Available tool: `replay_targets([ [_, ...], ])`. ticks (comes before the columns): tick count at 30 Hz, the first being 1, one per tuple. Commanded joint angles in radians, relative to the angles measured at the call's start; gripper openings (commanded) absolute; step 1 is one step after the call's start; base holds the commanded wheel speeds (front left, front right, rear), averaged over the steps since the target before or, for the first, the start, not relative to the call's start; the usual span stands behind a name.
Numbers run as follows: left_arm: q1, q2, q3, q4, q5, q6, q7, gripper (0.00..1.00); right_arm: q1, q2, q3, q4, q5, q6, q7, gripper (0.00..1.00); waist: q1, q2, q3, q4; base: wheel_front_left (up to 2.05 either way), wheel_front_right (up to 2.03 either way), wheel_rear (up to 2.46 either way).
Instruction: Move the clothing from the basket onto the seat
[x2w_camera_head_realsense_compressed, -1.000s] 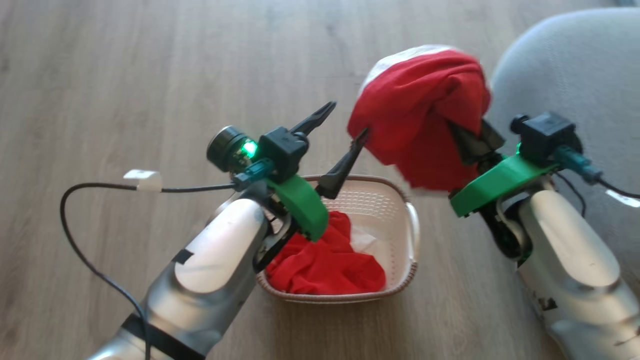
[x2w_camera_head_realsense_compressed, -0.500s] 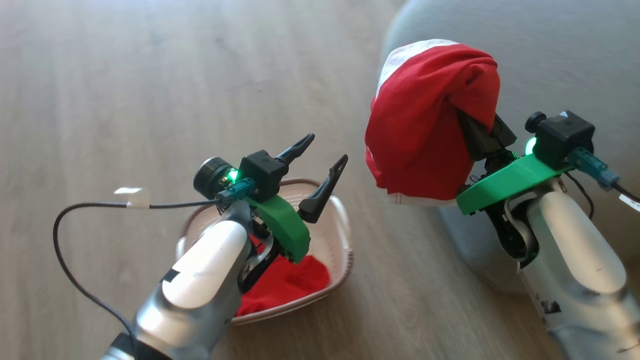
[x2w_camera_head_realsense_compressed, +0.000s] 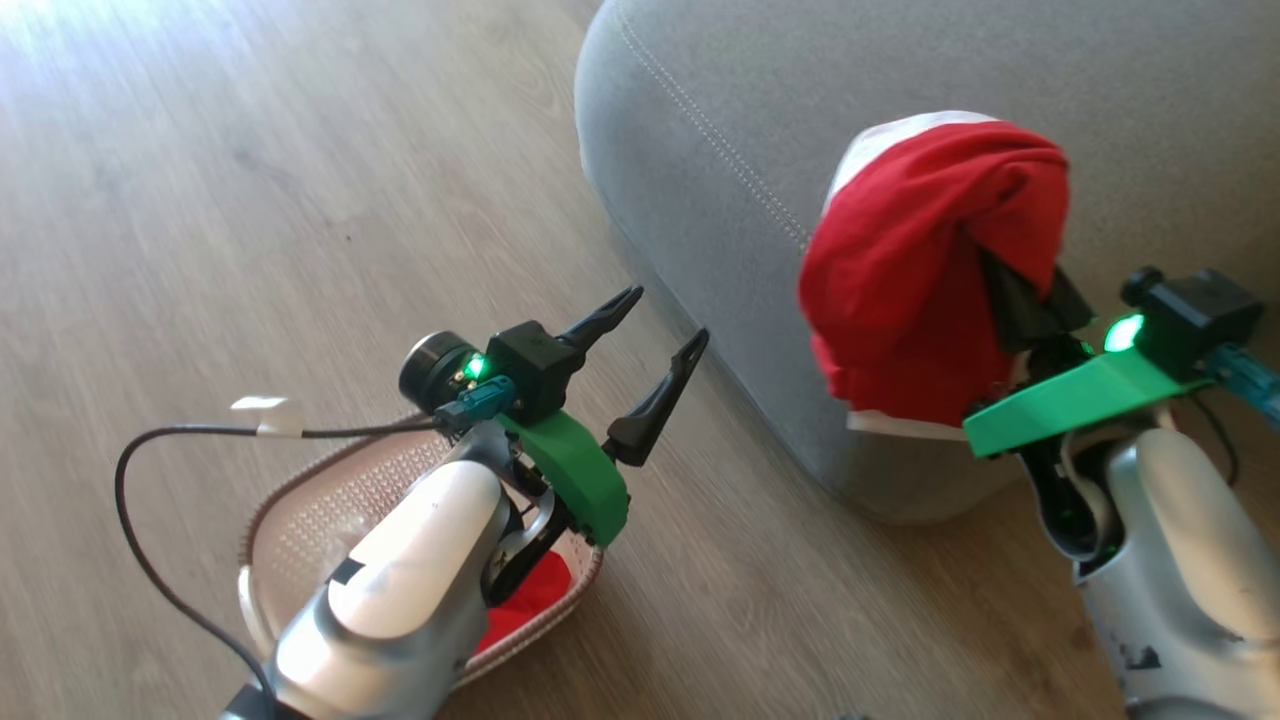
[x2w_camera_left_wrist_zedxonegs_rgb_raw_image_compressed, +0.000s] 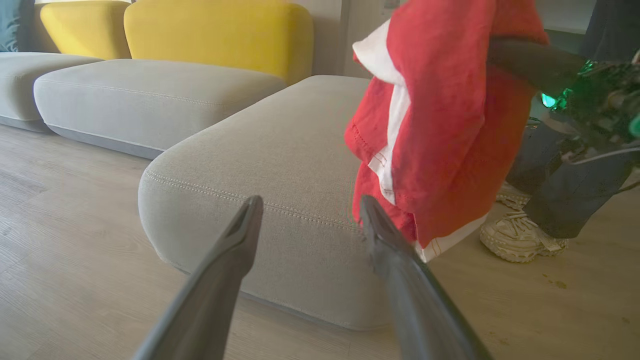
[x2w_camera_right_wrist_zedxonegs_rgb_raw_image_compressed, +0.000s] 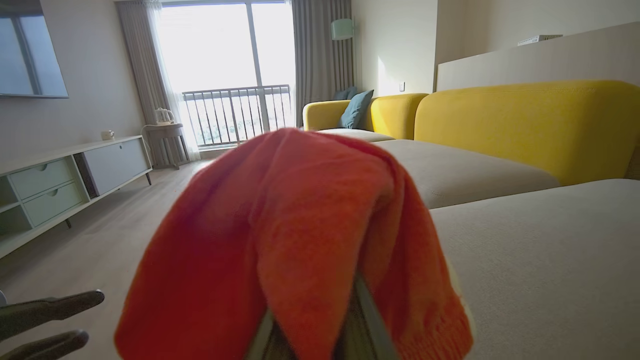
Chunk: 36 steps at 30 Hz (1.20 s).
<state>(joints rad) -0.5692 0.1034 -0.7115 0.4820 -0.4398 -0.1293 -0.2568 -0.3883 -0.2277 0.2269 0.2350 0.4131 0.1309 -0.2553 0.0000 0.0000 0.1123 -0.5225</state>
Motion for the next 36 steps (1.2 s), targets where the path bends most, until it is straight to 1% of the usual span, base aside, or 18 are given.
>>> replay_targets([
  [1,-0.045,0.015,0.03,-0.041,0.005,-0.001,-0.005,1.0,-0.018,-0.006,-0.003,-0.047,-0.007,0.0,-0.006,0.0,0.0,0.0,0.023,-0.005,0.0,0.0,0.0],
  [6,-0.046,0.029,0.016,-0.086,0.023,-0.001,-0.005,1.0,-0.055,-0.015,-0.044,-0.047,-0.02,0.0,-0.006,0.0,0.0,0.0,0.086,-0.003,0.0,0.0,0.0],
  [11,-0.071,0.041,-0.034,-0.116,0.029,-0.001,-0.005,1.0,-0.132,-0.03,-0.119,-0.027,-0.067,0.0,-0.006,0.0,0.0,0.0,0.182,0.04,0.0,0.0,0.0],
  [17,-0.13,0.051,-0.092,-0.13,0.033,-0.001,-0.005,1.0,-0.269,-0.062,-0.199,0.037,-0.105,0.0,-0.006,0.0,0.0,0.0,0.305,0.096,0.0,0.0,0.0],
  [26,-0.228,0.061,-0.161,-0.135,0.034,-0.001,-0.005,1.0,-0.478,-0.155,-0.333,0.204,-0.128,0.0,-0.006,0.0,0.0,0.0,0.474,0.171,0.0,0.0,0.0],
  [30,-0.257,0.066,-0.195,-0.125,0.032,-0.001,-0.005,1.0,-0.548,-0.192,-0.369,0.266,-0.143,0.0,-0.006,0.0,0.0,0.0,0.522,0.193,0.0,0.0,0.0],
  [36,-0.314,0.061,-0.243,-0.123,0.025,-0.001,-0.005,1.0,-0.703,-0.273,-0.49,0.412,-0.171,0.0,-0.006,0.0,0.0,0.0,0.606,0.247,0.0,0.0,0.0],
])
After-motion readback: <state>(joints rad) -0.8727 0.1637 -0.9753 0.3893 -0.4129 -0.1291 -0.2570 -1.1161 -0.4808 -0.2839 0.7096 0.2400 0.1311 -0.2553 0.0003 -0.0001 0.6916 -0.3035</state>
